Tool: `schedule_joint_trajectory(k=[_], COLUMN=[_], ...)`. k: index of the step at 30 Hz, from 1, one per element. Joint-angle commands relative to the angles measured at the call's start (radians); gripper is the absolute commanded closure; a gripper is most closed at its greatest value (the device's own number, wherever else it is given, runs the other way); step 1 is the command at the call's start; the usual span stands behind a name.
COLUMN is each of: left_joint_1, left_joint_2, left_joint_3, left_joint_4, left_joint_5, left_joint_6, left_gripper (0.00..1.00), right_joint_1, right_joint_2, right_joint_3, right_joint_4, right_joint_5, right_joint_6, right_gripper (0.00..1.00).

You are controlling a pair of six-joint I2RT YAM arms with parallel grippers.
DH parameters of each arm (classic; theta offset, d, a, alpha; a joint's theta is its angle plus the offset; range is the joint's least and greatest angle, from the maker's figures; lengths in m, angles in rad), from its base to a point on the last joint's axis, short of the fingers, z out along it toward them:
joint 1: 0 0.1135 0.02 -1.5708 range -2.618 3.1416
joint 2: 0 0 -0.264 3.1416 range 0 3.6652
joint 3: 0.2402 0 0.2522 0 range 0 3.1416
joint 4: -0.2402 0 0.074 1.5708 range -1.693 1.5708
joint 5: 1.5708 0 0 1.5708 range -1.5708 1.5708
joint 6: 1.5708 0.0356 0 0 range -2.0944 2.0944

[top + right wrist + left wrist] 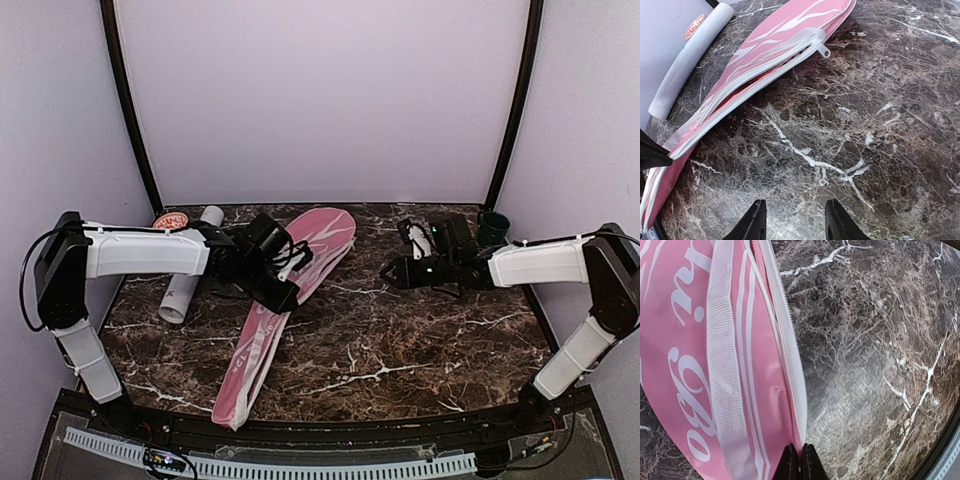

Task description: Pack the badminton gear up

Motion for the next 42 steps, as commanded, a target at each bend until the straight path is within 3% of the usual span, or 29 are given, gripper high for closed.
schedule_joint_trajectory(k=[1,5,10,18,42], left_joint_1=[-0.009,-0.021,-0.029,-0.044,-0.061], left_joint_2=[-0.120,-0.167,-0.203,-0.229,-0.267], left_joint_3=[-0.051,-0.078,-0.108,-0.131,-0.171], left_joint_4=[-0.018,-0.035,-0.033,-0.021,-0.023], left_joint_5=[0.090,0.147,0.191,0.227,0.306], left_joint_6=[0.034,0.036,0.022,0.014,0.027], left_gripper=[1.00,1.00,1.00,1.00,1.00], right_joint_1=[-0.005,-0.002,0.006,0.067,0.140], right_joint_2=[-0.039,-0.048,-0.019,0.046,0.190], right_joint_3=[-0.071,-0.121,-0.147,-0.125,-0.140], right_joint_4=[0.118,0.210,0.292,0.355,0.594], right_joint_5=[0.046,-0.018,-0.064,0.109,0.292], right_joint_6=[-0.123,-0.192,-0.225,-0.303,-0.495], right_gripper=[0.56,0.49,0.48,0.50,0.65])
